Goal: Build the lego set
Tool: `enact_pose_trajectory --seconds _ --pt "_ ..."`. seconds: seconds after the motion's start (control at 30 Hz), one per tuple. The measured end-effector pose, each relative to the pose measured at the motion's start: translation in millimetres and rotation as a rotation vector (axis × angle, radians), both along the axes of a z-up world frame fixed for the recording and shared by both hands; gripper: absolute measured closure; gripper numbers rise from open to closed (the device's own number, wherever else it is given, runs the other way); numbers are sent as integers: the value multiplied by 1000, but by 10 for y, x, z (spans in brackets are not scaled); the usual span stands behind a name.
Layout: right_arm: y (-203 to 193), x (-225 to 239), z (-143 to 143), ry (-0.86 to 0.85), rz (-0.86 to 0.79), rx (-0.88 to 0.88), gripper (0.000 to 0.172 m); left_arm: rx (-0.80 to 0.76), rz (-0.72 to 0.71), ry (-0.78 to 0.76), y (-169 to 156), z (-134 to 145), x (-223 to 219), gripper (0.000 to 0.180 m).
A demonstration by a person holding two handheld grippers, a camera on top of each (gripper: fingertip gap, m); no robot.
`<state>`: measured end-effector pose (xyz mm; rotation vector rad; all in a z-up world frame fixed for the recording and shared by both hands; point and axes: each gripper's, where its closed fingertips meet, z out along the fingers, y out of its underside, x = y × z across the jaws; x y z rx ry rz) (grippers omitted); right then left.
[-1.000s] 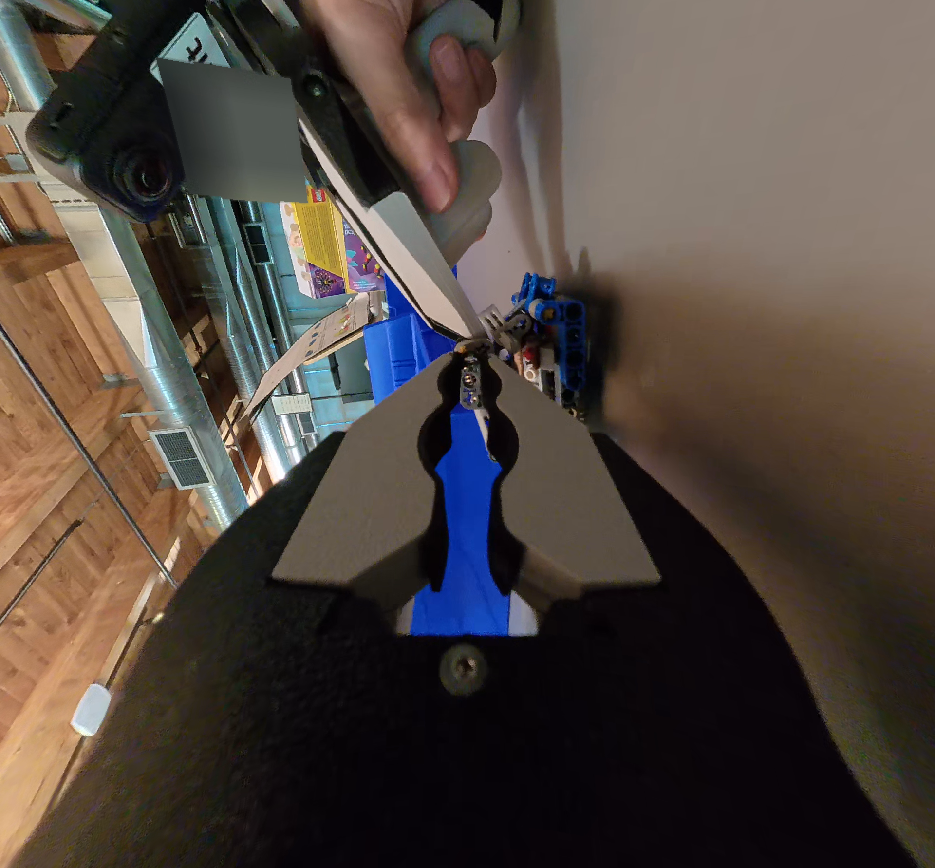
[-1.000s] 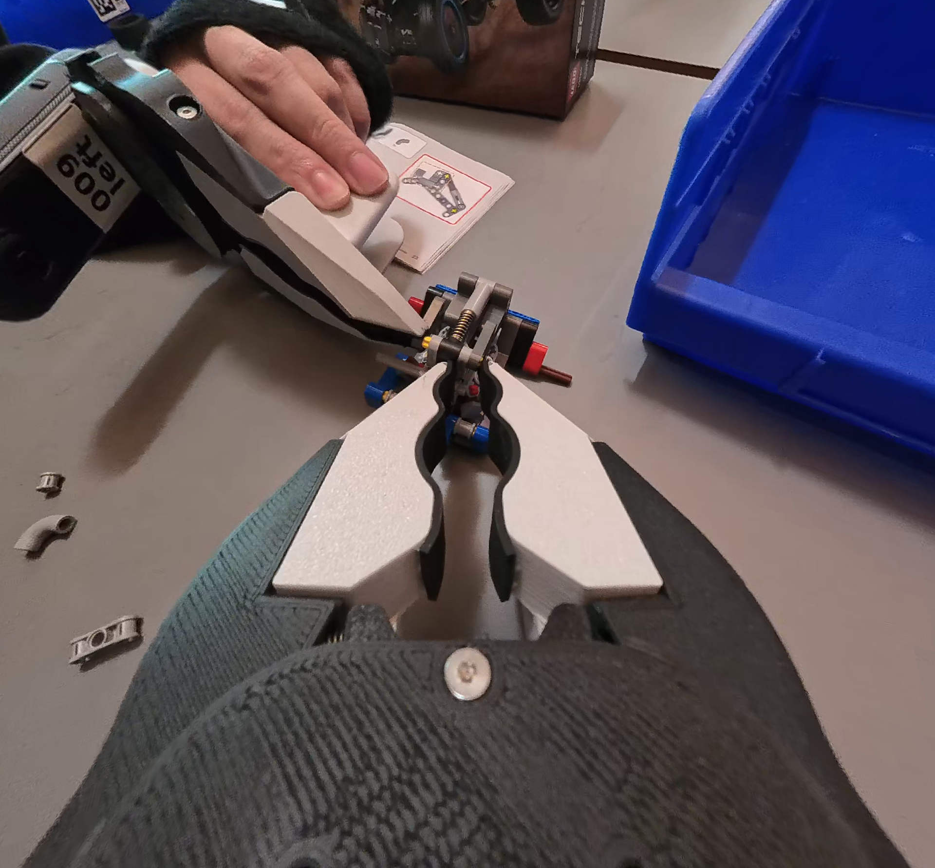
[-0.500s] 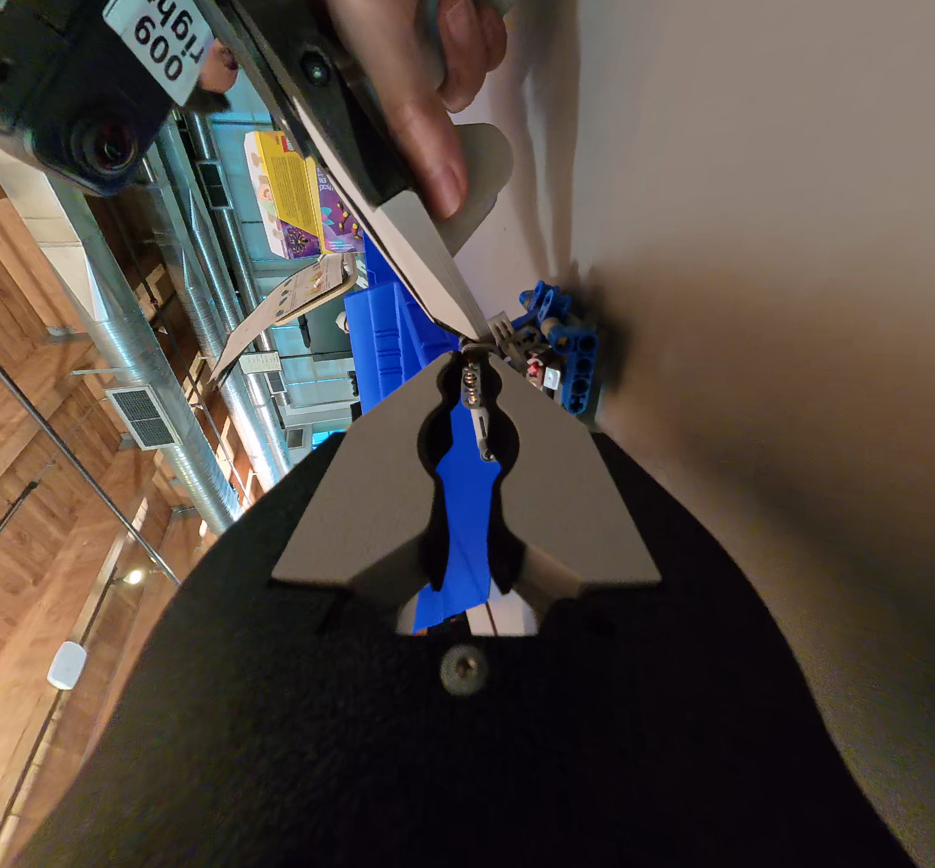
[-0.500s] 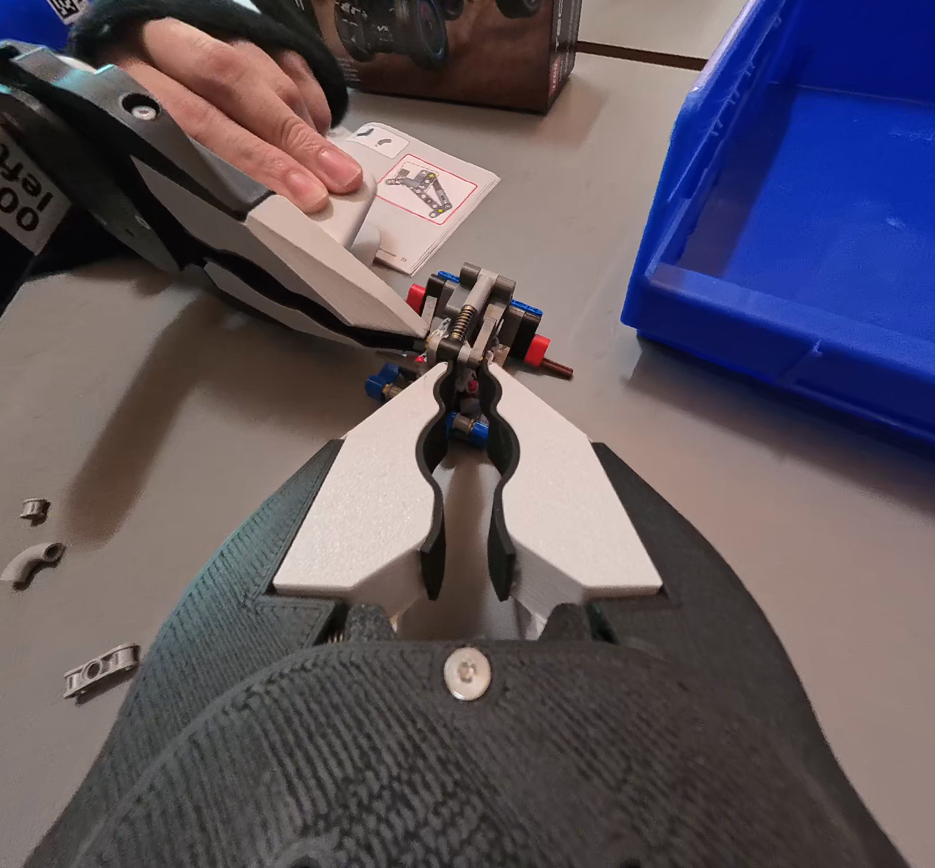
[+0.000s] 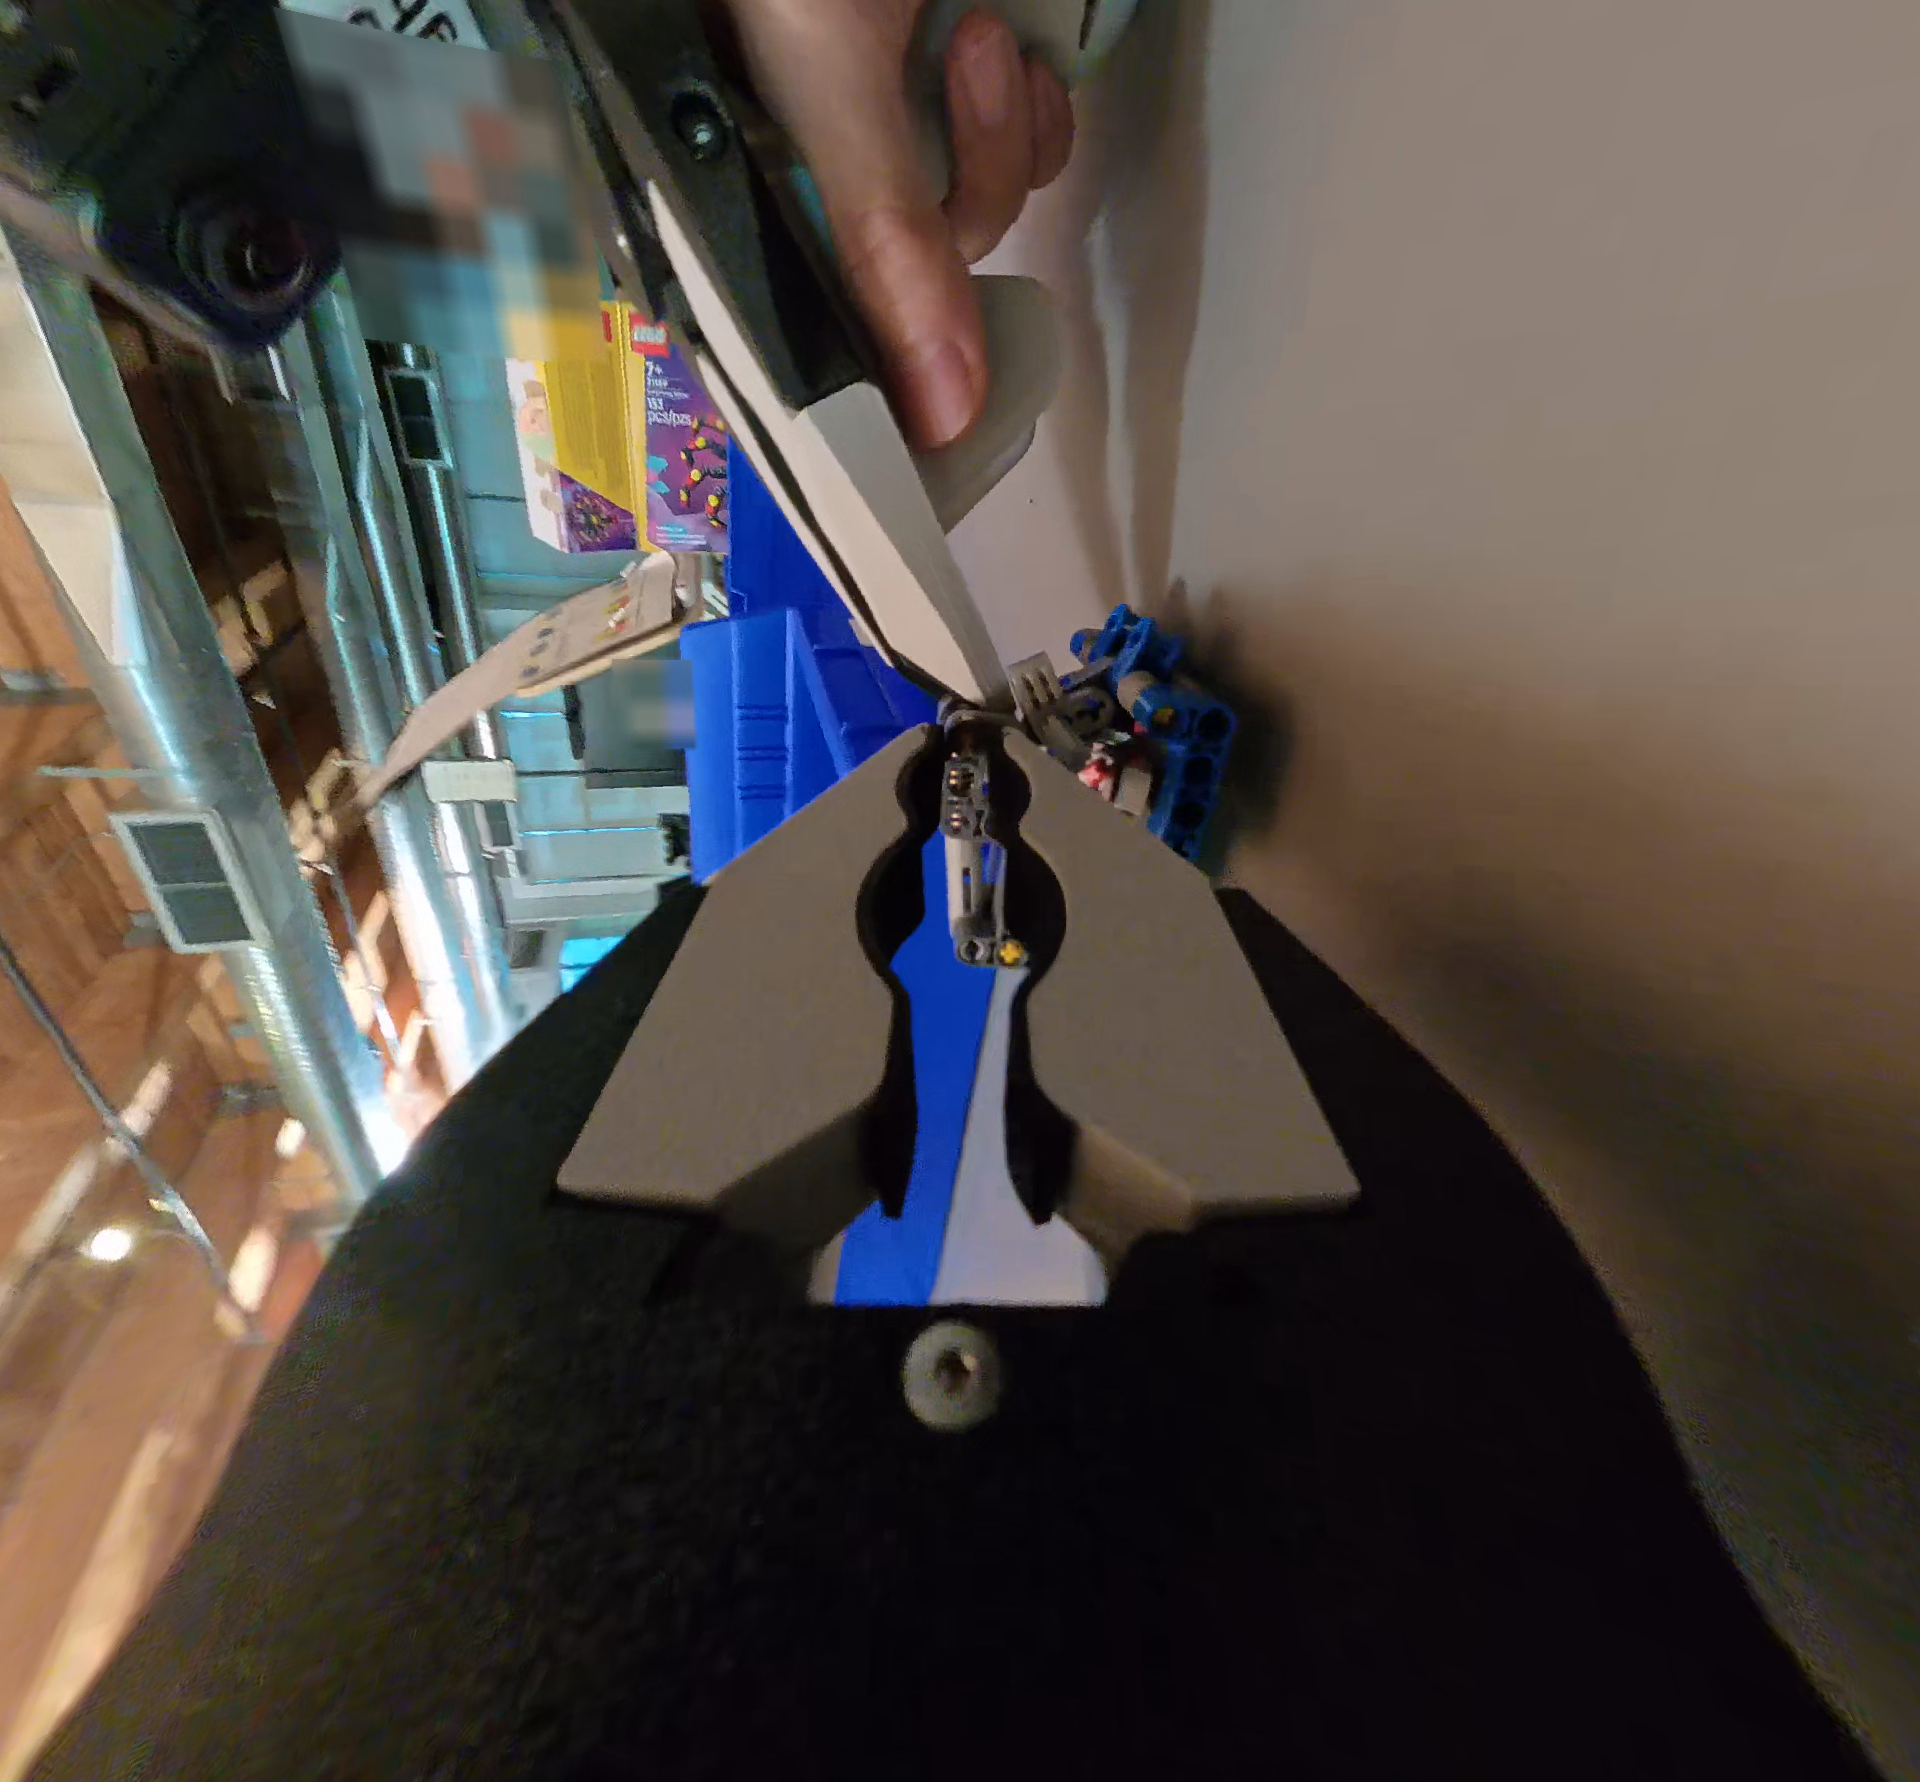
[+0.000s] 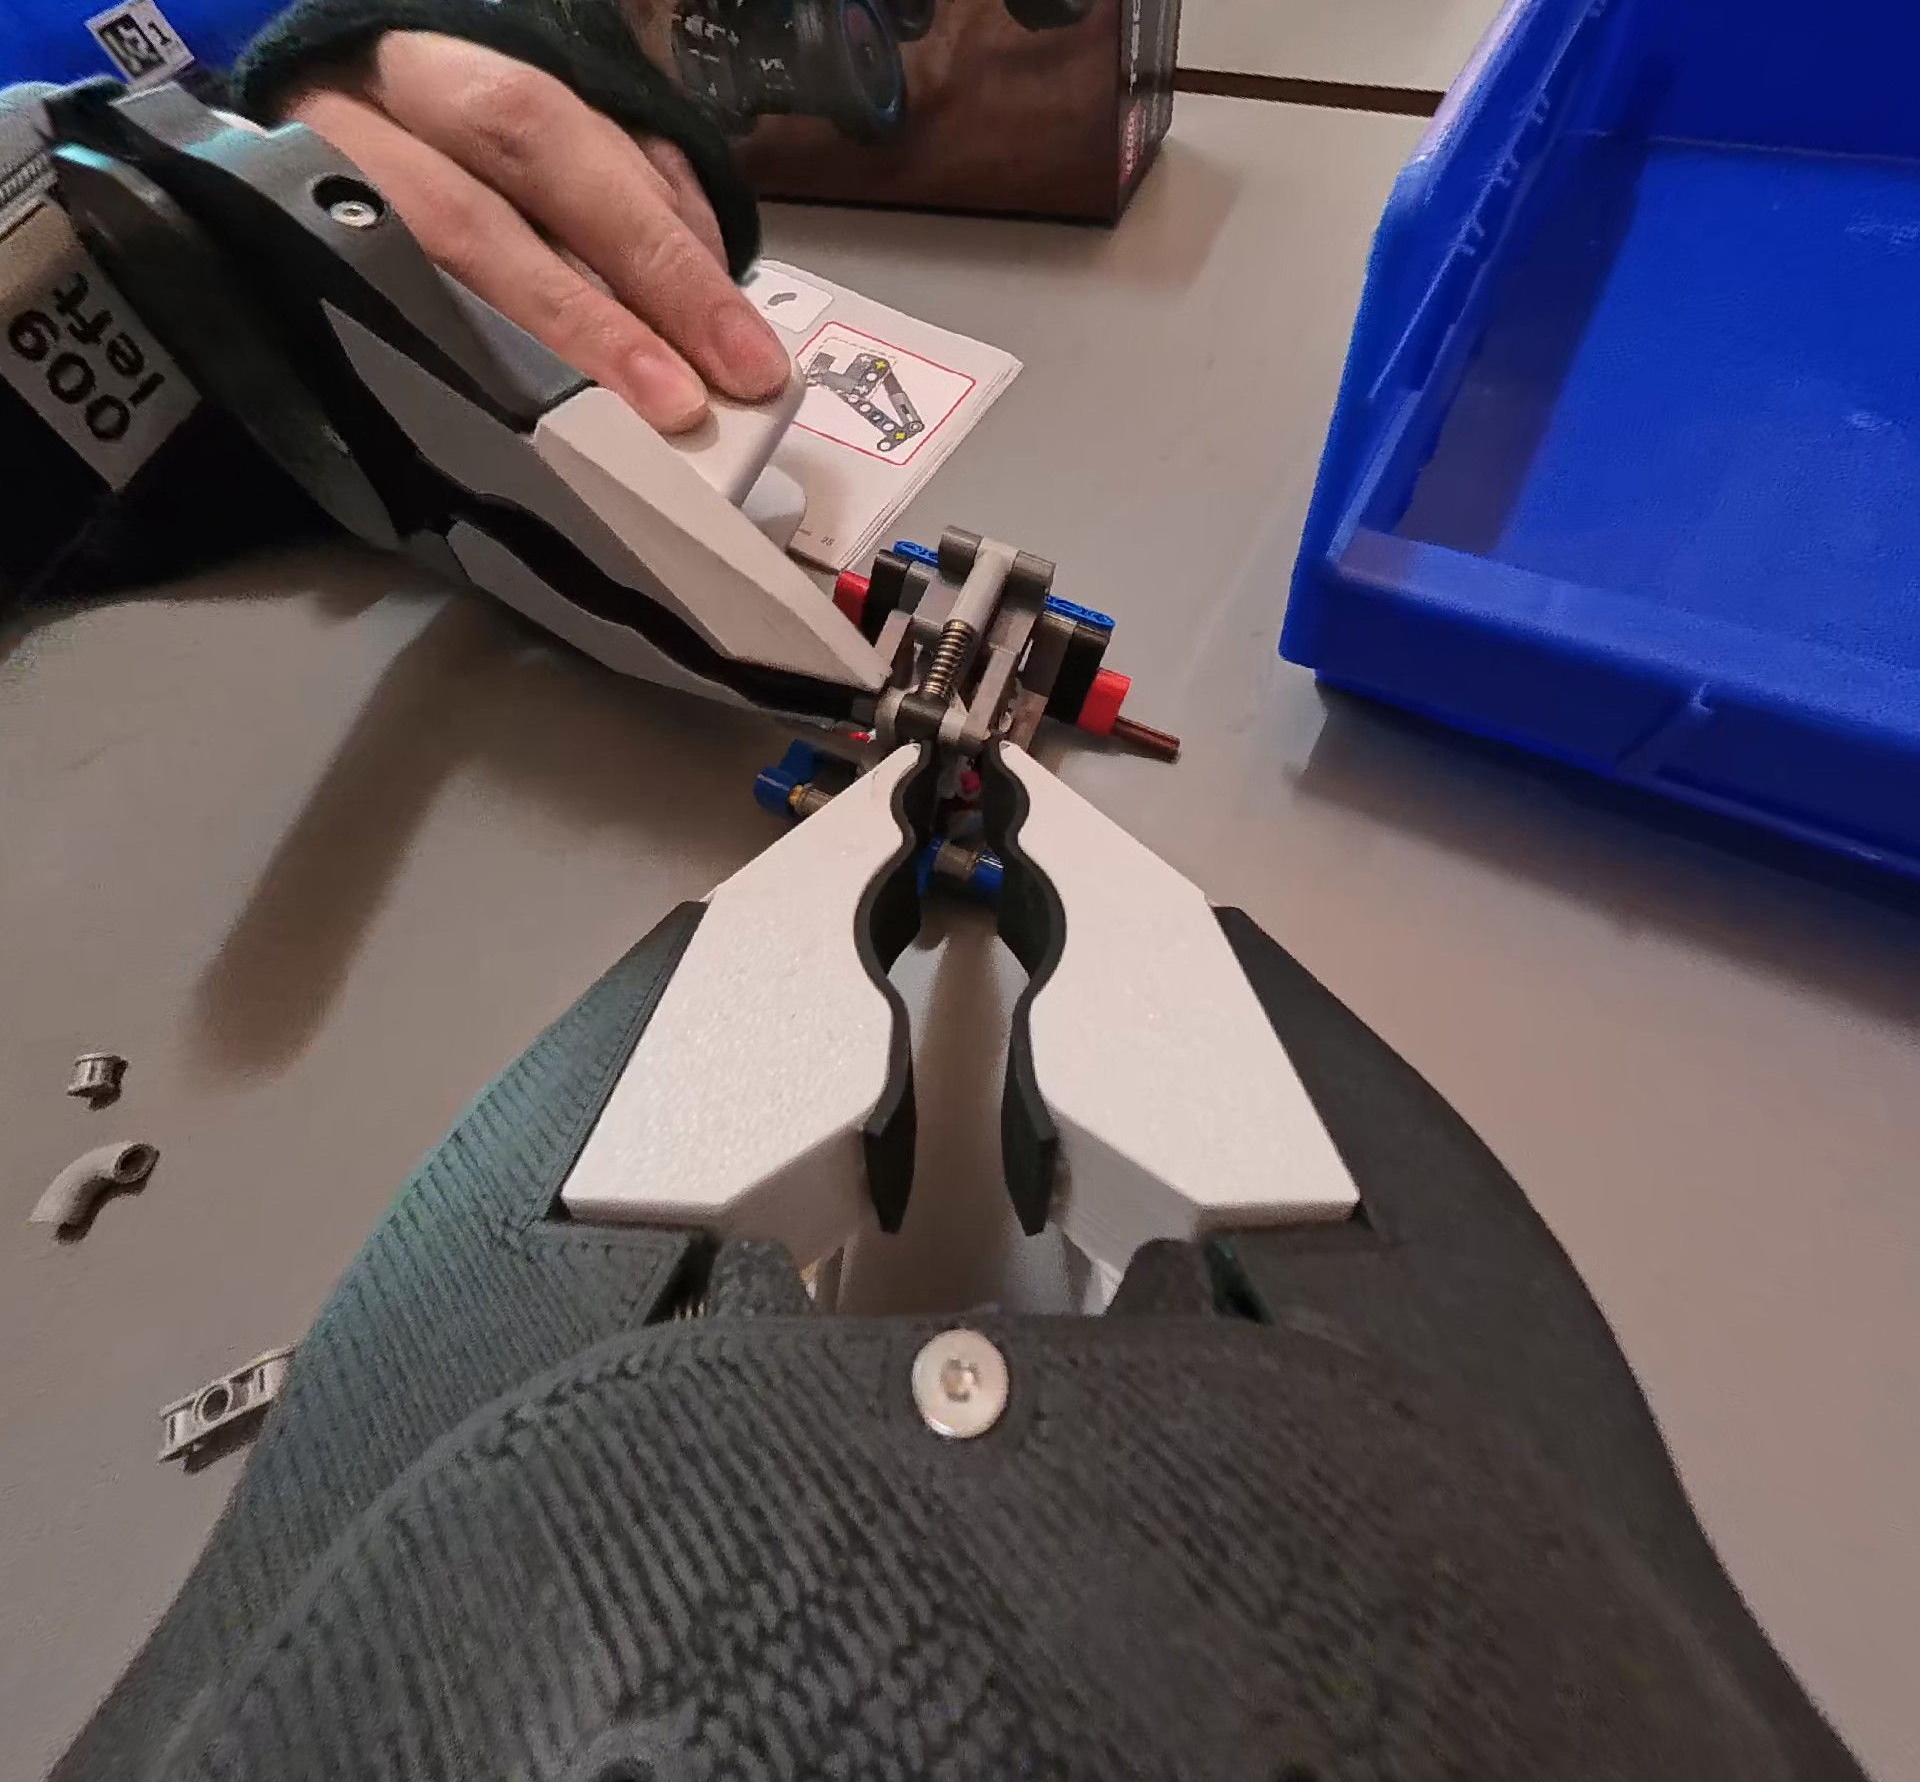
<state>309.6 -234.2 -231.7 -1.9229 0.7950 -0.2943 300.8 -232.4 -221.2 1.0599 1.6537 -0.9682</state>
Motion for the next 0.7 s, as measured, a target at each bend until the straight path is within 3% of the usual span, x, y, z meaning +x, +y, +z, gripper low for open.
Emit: enact_pose_trajectory --seconds 0.13,0.2,0.3,0.43,0.53,0.7 --pt "1 -4 4 -3 2 1 166 -31 4 189 61 111 -34 154" --pt "1 -5 7 -3 3 3 166 -86 -17 352 101 246 -82 157" --pt "7 -13 13 -3 10 8 166 -140 16 570 144 359 -39 176" --pt "21 -45 50 -7 35 35 161 -81 78 585 160 261 -2 164" --pt "11 -48 96 -25 31 58 152 -60 138 670 153 181 -6 168" --pt "65 -39 129 13 -33 92 137 -53 223 658 191 130 85 166"
